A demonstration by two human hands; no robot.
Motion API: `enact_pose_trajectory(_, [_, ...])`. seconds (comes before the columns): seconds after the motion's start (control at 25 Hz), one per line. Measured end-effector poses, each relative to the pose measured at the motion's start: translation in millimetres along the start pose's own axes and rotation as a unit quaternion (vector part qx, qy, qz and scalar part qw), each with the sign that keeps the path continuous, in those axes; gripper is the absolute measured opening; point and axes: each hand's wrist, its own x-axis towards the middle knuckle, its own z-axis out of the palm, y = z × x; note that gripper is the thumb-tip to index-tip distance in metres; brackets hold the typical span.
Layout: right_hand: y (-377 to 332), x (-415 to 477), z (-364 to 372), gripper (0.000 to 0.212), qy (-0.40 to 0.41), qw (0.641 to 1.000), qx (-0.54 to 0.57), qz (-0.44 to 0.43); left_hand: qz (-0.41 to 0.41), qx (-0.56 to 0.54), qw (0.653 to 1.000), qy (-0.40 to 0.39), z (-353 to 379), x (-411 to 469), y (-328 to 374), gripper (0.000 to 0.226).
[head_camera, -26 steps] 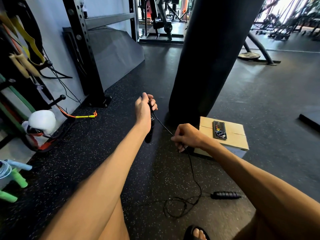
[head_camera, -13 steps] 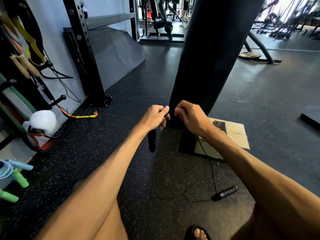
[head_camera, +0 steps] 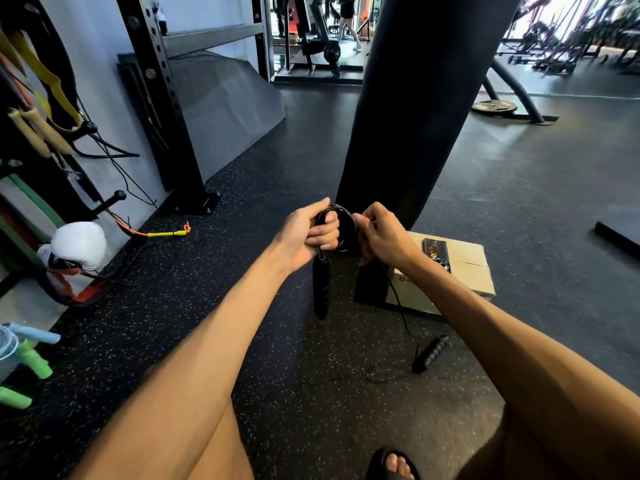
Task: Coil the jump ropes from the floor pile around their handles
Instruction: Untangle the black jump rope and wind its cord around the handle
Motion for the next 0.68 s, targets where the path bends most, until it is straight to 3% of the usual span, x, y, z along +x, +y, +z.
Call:
enact_pose_trajectory(0.2, [0,-17,1,0.015,-0.106,0.991,0.034,0.079,0.069,-0.171,0.982,0.029,-5,2,6,0.040])
enact_pose_trajectory(0.36, [8,-23,2,0.015,-0.190,0.973,-0.019,0.132,0.139,-0.192,0.961,0.143,-6,7,8,0.043])
enact_pose_trajectory(0.52, [15,-26,6,0.014,-0.258,0.953,-0.078,0.139,0.198,-0.094,0.941,0.258,-8,11,9,0.038])
enact_pose_trajectory(0.68, [7,-23,4,0.014,-0.232,0.968,-0.055,0.080,0.234,0.184,0.890,0.346,-15,11,4,0.033])
